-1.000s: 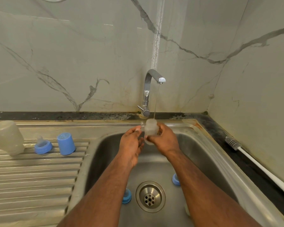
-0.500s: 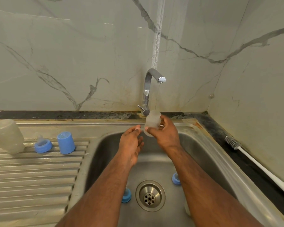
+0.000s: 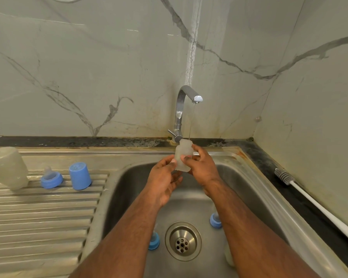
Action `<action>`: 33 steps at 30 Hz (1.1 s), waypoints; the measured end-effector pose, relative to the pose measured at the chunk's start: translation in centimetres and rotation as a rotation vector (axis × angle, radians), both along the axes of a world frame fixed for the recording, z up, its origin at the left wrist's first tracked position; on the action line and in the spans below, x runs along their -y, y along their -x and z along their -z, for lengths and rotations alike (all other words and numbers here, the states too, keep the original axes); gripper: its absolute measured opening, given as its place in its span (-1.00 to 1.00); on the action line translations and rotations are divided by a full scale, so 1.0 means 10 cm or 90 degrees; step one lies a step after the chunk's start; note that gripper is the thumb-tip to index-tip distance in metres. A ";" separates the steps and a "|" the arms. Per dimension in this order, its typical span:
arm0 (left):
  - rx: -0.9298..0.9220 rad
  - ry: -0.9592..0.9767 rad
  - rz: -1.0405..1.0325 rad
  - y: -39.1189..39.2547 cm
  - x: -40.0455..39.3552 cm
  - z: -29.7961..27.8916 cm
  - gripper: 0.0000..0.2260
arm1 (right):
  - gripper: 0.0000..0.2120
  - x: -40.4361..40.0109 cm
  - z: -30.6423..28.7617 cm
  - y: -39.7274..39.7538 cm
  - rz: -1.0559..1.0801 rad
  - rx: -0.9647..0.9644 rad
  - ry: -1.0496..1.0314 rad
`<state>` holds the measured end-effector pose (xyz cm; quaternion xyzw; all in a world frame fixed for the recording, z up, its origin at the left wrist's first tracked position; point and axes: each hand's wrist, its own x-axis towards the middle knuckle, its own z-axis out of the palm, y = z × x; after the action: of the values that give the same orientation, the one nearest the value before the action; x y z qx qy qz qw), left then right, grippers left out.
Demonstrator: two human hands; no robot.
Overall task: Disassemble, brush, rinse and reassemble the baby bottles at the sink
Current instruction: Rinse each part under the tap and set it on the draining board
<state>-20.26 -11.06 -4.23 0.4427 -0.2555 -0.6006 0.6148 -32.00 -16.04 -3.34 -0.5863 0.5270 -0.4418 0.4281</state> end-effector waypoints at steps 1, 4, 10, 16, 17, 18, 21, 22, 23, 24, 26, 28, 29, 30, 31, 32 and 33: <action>-0.020 0.015 0.014 0.02 0.00 0.00 -0.74 | -0.45 -0.01 -0.01 -0.01 -0.014 0.013 -0.015; -0.019 0.047 0.006 0.05 0.04 0.01 -0.60 | -0.49 -0.06 -0.06 -0.08 -0.031 -0.007 -0.027; -0.054 0.066 0.126 0.12 -0.05 -0.06 -0.71 | -0.58 0.03 -0.27 -0.10 0.007 0.129 -0.061; -0.079 0.045 0.090 0.15 -0.03 -0.09 -0.74 | -0.54 0.21 -0.27 -0.09 -0.048 0.241 -0.163; -0.055 0.045 0.060 0.19 0.00 -0.09 -0.75 | -0.55 0.22 -0.24 -0.16 0.014 0.183 -0.122; -0.040 0.039 0.028 0.22 0.02 -0.08 -0.74 | -0.53 0.21 -0.20 -0.22 0.069 0.115 -0.074; -0.054 0.031 -0.011 0.22 0.05 -0.06 -0.71 | -0.46 0.09 -0.18 -0.33 0.128 0.019 0.011; -0.066 0.036 -0.004 0.21 0.04 -0.06 -0.72 | -0.52 0.07 -0.22 -0.33 0.114 0.028 0.001; -0.077 0.046 0.007 0.20 0.02 -0.07 -0.73 | -0.59 0.08 -0.24 -0.32 0.089 0.042 -0.010; -0.083 0.057 0.019 0.18 0.00 -0.08 -0.74 | -0.64 0.10 -0.27 -0.30 0.062 0.057 -0.021; -0.097 0.063 0.043 0.15 -0.03 -0.08 -0.72 | -0.70 0.11 -0.33 -0.24 0.009 0.101 -0.068; -0.138 0.036 0.059 0.11 -0.04 -0.09 -0.70 | -0.78 0.14 -0.36 -0.12 -0.083 0.233 -0.133; -0.160 0.020 0.069 0.10 -0.05 -0.09 -0.69 | -0.78 0.14 -0.35 -0.05 -0.126 0.299 -0.153; -0.178 0.011 0.078 0.09 -0.05 -0.09 -0.68 | -0.75 0.14 -0.35 0.00 -0.162 0.350 -0.163; -0.189 0.011 0.085 0.08 -0.05 -0.09 -0.69 | -0.72 0.14 -0.34 0.02 -0.167 0.354 -0.164; -0.189 0.013 0.084 0.08 -0.05 -0.09 -0.70 | -0.73 0.14 -0.33 0.00 -0.146 0.313 -0.150; -0.176 0.016 0.071 0.11 -0.03 -0.08 -0.71 | -0.74 0.13 -0.31 -0.05 -0.102 0.245 -0.123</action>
<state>-21.33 -10.72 -3.38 0.3334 -0.2000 -0.6861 0.6149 -31.53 -17.36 -0.20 -0.4877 0.4272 -0.4575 0.6086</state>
